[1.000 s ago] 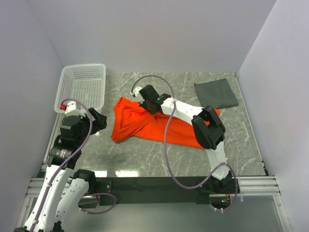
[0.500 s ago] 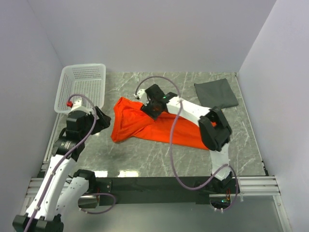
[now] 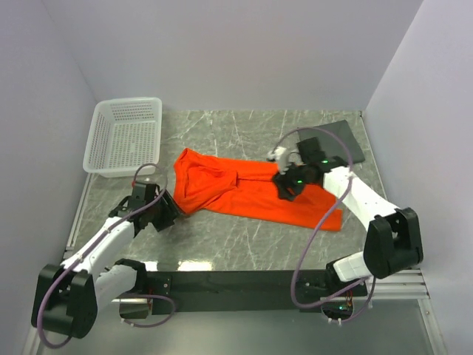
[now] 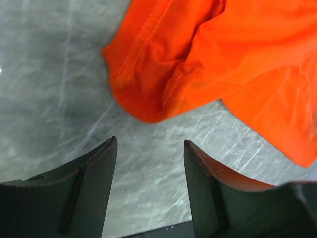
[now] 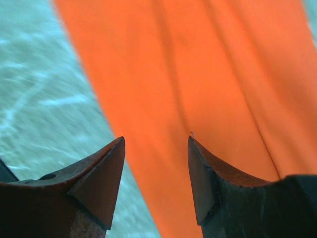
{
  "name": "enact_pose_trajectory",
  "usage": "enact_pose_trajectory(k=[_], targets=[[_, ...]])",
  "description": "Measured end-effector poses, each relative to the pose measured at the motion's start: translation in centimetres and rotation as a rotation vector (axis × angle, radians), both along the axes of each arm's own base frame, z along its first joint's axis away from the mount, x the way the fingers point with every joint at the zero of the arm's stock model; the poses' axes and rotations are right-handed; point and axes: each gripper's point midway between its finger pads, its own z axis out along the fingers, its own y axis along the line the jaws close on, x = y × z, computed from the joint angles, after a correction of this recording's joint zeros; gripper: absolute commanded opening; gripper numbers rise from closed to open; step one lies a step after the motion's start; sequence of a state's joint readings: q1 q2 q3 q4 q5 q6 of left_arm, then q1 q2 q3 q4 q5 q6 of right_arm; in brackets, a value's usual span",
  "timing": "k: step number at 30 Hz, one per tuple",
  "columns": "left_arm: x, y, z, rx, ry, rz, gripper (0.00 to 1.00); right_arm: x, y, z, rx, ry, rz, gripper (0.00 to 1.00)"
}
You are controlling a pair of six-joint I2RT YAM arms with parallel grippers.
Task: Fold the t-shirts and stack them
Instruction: Fold the tshirt
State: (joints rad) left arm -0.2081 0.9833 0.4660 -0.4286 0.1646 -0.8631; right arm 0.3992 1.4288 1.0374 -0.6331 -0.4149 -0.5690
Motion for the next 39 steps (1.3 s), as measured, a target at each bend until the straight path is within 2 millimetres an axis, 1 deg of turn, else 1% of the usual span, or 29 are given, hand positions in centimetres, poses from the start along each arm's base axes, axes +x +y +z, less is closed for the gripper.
enact_pose_trajectory(k=[3, 5, 7, 9, 14, 16, 18, 22, 23, 26, 28, 29, 33, 36, 39], targets=[[0.5, -0.6, -0.6, 0.005, 0.004, -0.022, 0.6, 0.9, -4.5, 0.2, 0.007, 0.013, -0.126, 0.6], [0.7, -1.0, -1.1, 0.016, 0.014, -0.037, 0.59, 0.9, -6.6, 0.6, 0.006, 0.005, -0.172, 0.6], [0.9, -1.2, -1.3, 0.037, 0.015, -0.046, 0.57, 0.3, -8.1, 0.8, 0.005, 0.006, -0.197, 0.6], [1.3, -1.3, -1.1, 0.057, 0.007, -0.049, 0.54, -0.5, -9.3, 0.5, 0.004, 0.022, -0.22, 0.6], [2.8, -1.3, 0.2, 0.113, -0.048, -0.045, 0.52, -3.0, -13.3, -1.5, -0.006, 0.093, -0.319, 0.59], [3.4, -1.2, 0.7, 0.137, -0.064, -0.044, 0.51, -3.8, -14.2, -2.1, -0.011, 0.119, -0.346, 0.59], [4.0, -1.1, 0.7, 0.162, -0.066, -0.046, 0.47, -4.4, -15.0, -2.4, -0.014, 0.139, -0.363, 0.59], [4.2, -0.6, -0.5, 0.211, -0.03, -0.058, 0.39, -4.8, -15.8, -2.4, -0.011, 0.149, -0.38, 0.59], [4.0, -0.5, -1.0, 0.221, -0.015, -0.062, 0.33, -5.0, -16.0, -2.4, -0.013, 0.154, -0.384, 0.59], [3.7, -0.3, -1.7, 0.244, 0.011, -0.075, 0.23, -5.5, -16.7, -2.6, -0.025, 0.168, -0.394, 0.59], [3.7, -0.1, -1.7, 0.255, 0.009, -0.076, 0.17, -5.8, -17.3, -2.7, -0.041, 0.176, -0.406, 0.59], [3.7, -0.1, -1.7, 0.259, 0.007, -0.075, 0.12, -5.9, -17.8, -2.7, -0.052, 0.177, -0.416, 0.59], [3.9, 0.3, -1.6, 0.277, -0.002, -0.065, 0.02, -6.5, -19.8, -3.0, -0.091, 0.183, -0.456, 0.59], [4.2, 0.6, -1.1, 0.287, -0.024, -0.051, 0.01, -7.2, -21.0, -3.1, -0.106, 0.193, -0.472, 0.59], [4.6, 0.9, -0.1, 0.29, -0.064, -0.027, 0.01, -7.6, -21.7, -3.5, -0.123, 0.207, -0.482, 0.59]])
